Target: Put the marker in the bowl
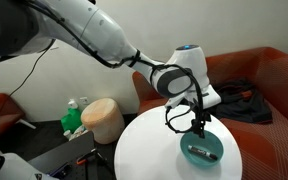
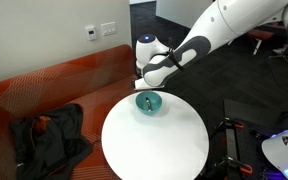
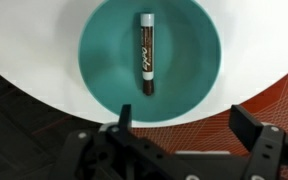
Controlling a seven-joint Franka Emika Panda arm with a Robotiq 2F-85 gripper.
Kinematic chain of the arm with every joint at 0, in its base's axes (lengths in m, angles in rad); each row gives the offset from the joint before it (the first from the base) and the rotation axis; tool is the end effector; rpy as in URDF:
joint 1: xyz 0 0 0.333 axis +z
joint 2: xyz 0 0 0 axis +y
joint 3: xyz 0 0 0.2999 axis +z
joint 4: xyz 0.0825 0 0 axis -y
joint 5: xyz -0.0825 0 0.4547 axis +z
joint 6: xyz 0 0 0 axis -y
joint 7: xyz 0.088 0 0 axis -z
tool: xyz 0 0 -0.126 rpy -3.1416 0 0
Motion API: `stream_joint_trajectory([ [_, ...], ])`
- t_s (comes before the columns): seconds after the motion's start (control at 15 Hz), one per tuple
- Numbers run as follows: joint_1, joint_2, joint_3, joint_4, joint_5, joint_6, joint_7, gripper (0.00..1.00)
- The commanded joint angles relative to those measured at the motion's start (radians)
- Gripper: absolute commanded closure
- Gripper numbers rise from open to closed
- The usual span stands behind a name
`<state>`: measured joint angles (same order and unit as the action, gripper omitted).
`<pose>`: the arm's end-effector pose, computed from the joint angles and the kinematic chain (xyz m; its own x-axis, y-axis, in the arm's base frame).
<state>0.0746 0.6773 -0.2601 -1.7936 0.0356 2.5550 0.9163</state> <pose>0.6909 -0.1277 0.1066 0.4759 -0.8623 0.1732 -0.8757 -0.4829 0.0022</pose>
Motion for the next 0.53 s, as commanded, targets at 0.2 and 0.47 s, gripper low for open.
stream_joint_trajectory([
  [0.2, 0.106, -0.227, -0.048, -0.232, -0.096, 0.141, 0.125, 0.0],
  [0.47, 0.061, -0.157, -0.01, -0.145, -0.079, 0.095, 0.093, 0.0],
])
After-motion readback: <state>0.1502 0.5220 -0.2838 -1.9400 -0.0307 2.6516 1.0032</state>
